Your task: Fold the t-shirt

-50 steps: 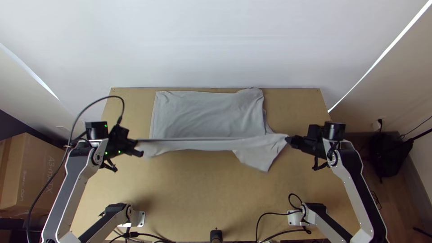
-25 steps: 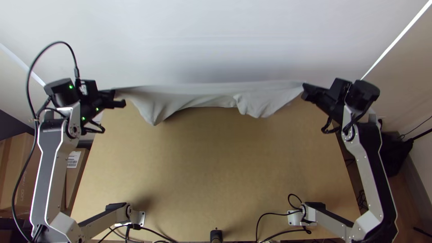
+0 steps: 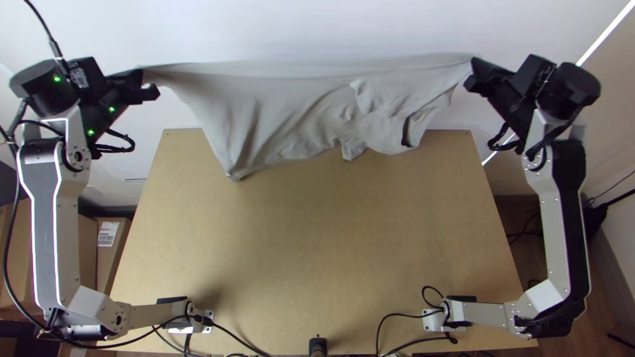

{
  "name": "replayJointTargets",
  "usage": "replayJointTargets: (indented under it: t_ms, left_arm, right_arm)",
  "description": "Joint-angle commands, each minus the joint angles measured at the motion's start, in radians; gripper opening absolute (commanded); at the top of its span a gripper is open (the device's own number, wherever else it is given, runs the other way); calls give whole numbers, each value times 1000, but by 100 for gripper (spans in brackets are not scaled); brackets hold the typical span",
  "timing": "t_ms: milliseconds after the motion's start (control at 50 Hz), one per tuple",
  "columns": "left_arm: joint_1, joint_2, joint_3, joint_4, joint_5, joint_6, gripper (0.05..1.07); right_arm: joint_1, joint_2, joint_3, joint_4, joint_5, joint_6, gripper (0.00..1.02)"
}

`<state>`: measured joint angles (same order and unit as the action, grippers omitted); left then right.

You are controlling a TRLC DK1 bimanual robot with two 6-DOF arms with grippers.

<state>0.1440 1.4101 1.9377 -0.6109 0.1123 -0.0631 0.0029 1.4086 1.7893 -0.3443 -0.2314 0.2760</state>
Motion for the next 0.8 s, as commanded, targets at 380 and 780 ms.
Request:
replayJointTargets:
  t_ms: [380, 780]
  left_arm:
    - [83, -323, 35, 158, -53, -96, 8]
    - [140, -732, -241, 393, -63, -43, 8]
  right_arm:
    - [20, -346, 111, -2, 70, 72, 2]
    - [69, -622, 107, -179, 47, 203, 2]
